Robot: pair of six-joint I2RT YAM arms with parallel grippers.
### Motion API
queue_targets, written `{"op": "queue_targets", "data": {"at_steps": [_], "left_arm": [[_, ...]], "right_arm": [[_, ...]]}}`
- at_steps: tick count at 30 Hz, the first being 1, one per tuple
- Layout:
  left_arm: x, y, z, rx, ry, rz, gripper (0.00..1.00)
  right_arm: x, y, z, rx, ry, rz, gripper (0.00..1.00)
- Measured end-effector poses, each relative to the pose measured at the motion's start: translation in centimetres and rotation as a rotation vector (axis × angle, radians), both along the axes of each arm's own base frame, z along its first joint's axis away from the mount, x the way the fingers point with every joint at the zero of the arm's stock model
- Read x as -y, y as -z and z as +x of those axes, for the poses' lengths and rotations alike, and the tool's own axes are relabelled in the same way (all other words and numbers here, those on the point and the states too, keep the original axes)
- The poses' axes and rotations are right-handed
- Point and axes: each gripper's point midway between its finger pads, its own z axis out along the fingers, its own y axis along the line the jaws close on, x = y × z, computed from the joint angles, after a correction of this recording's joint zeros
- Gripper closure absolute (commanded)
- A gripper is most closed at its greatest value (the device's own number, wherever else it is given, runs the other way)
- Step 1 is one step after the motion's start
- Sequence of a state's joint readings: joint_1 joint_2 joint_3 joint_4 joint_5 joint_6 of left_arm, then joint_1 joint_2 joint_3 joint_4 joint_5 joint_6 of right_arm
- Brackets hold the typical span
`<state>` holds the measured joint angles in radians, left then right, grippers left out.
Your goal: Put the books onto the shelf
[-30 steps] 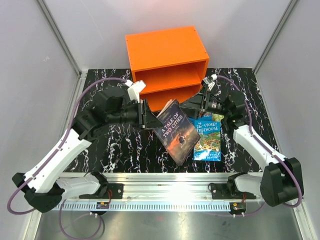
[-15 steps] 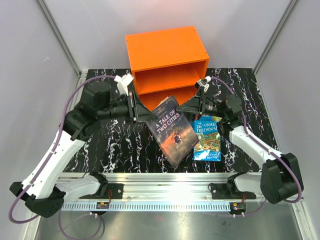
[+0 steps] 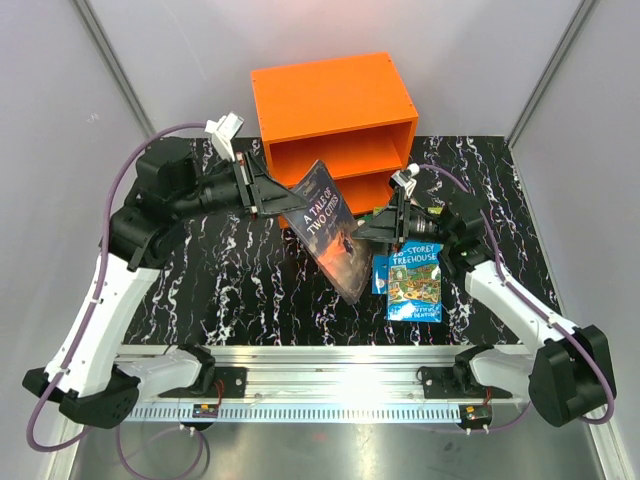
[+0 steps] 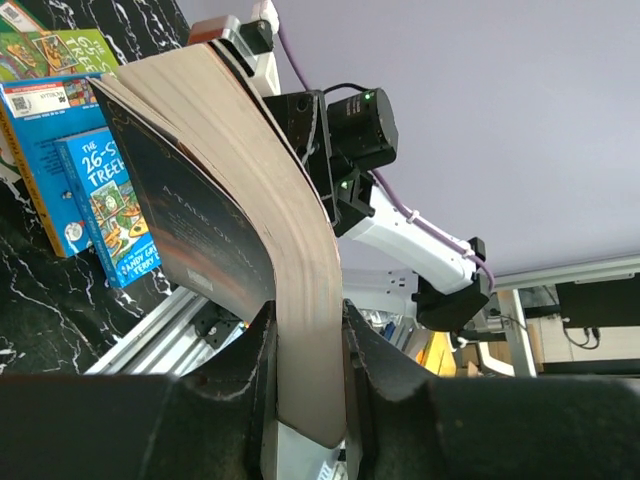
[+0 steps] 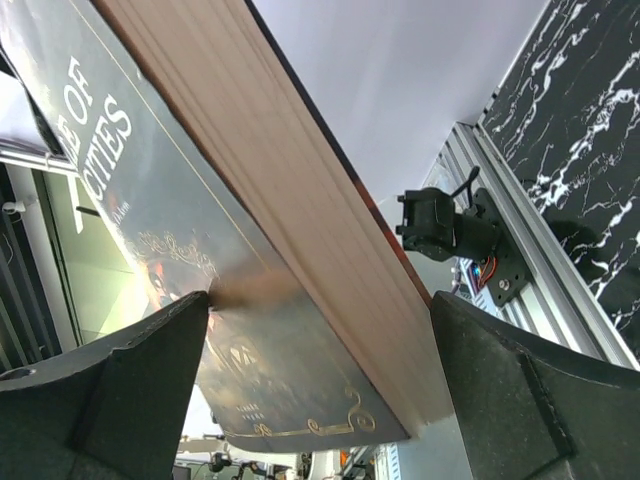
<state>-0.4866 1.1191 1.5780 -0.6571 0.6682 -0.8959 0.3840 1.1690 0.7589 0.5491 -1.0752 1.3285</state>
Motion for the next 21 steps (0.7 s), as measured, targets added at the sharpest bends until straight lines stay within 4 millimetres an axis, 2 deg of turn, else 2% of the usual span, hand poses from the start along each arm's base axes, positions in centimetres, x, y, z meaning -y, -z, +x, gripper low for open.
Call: {"op": "queue_targets", "data": {"at_steps": [6, 11, 17, 21], "left_arm": [[0.1, -0.9, 0.8, -0.034, 0.008, -0.047, 1.0], [-0.1, -2.7, 1.0, -0.025, 0.012, -0.114, 1.0], [-0.5, -4.9, 1.5, -0.014, 0.001, -0.191, 1.0], [-0.8, -6.4, 1.8, 0.011, -0.007, -0.24, 1.0]], "right_arm": [[0.1, 0.4, -0.2, 0.001, 0.001, -0.011, 0.0], [0.0, 0.0, -0.1, -0.001, -0.006, 0.004, 0.0], [-0.4, -1.9, 0.7, -0.01, -0.026, 0.107, 0.0], [-0.8, -3.3, 2.1, -0.059, -0.028, 0.213, 0.0]]}}
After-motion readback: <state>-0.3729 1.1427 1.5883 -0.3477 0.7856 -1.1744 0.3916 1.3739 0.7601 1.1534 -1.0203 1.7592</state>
